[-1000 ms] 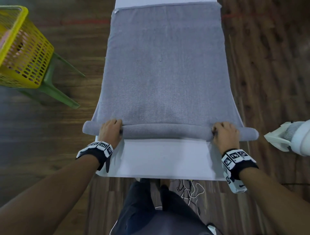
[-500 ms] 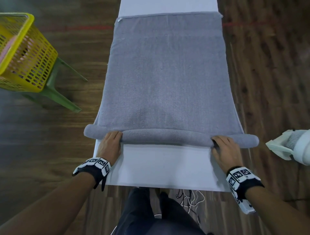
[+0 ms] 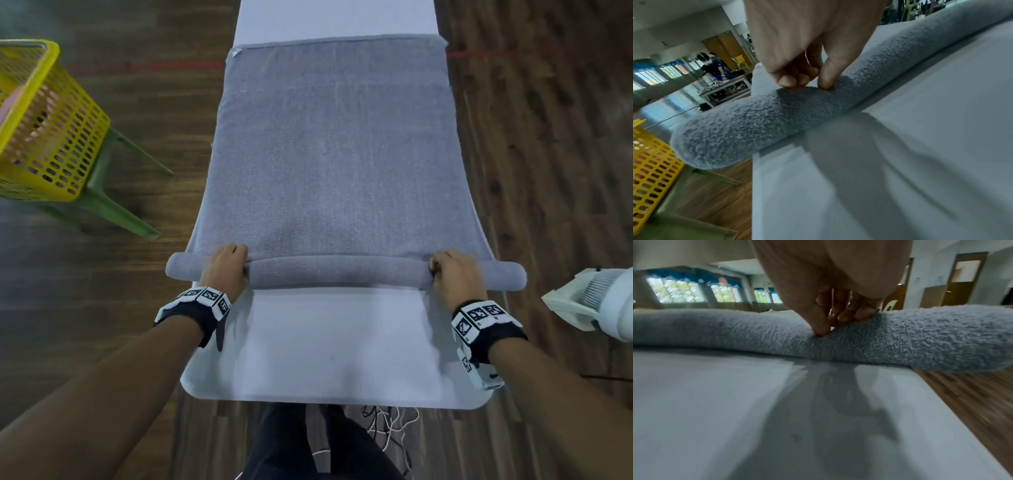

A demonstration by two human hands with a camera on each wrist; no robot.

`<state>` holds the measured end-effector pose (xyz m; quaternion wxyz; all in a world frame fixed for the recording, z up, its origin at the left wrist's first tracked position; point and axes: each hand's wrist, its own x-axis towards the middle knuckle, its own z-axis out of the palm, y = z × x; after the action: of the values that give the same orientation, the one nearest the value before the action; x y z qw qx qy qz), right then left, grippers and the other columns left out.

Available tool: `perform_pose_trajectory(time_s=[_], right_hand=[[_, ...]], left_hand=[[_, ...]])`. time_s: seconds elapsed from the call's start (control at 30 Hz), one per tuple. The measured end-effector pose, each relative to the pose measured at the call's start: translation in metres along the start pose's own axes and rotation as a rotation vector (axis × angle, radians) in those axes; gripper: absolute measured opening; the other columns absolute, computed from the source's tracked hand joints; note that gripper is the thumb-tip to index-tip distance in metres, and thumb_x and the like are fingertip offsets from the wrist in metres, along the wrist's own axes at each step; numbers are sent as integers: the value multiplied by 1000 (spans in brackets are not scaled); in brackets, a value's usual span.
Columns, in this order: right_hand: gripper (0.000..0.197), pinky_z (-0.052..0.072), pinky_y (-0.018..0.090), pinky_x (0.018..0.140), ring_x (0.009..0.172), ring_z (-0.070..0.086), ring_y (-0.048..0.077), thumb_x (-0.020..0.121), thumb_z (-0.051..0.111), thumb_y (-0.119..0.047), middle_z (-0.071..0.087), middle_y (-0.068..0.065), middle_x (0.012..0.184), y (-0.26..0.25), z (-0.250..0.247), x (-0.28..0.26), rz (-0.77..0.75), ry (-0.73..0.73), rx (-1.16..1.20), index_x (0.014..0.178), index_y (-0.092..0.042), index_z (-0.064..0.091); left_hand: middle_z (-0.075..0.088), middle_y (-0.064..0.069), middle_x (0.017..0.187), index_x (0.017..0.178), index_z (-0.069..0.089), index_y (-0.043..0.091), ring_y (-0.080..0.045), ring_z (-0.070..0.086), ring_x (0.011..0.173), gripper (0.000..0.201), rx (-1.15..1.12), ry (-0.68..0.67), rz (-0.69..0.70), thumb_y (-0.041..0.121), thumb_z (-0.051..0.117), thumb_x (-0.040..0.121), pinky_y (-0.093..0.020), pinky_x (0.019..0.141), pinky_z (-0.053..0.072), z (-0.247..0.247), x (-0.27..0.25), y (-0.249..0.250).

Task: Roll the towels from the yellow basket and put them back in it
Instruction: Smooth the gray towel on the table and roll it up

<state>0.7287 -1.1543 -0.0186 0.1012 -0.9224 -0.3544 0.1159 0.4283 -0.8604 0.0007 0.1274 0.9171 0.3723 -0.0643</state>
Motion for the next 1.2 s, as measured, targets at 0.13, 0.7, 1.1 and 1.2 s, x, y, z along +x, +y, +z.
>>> perform_pose_trajectory(time_s=[0.13,0.7,1.1,1.2], right_hand=[[17,45,44,71,79,56,37,69,64,6,60,14,83,1,6,-15,-86,34,12,82,-5,62],[41,50,42,88,95,65,33,65,71,9,71,13,101,14,12,-44,-197,90,65,104,-4,70],[33,53,45,85,89,64,31,71,70,4,69,11,98,31,31,-173,-212,16,110,104,-3,70],[30,54,39,76,80,64,28,72,59,-2,70,8,90,29,24,-185,-228,-23,82,100,-6,71]], left_hand=[[55,-17,87,88,54,2,-36,51,82,18,-68,99,-17,-8,59,74,-44,72,43,17,-20,5],[66,-16,95,100,63,3,-35,59,91,29,-85,36,27,-9,60,73,-44,79,49,20,-52,-2],[62,-10,106,109,59,6,-27,59,94,49,-96,-39,75,2,74,63,-42,83,53,56,-185,-11],[62,-8,102,105,59,8,-26,59,91,45,-88,-61,91,3,74,63,-40,80,53,52,-203,-8]])
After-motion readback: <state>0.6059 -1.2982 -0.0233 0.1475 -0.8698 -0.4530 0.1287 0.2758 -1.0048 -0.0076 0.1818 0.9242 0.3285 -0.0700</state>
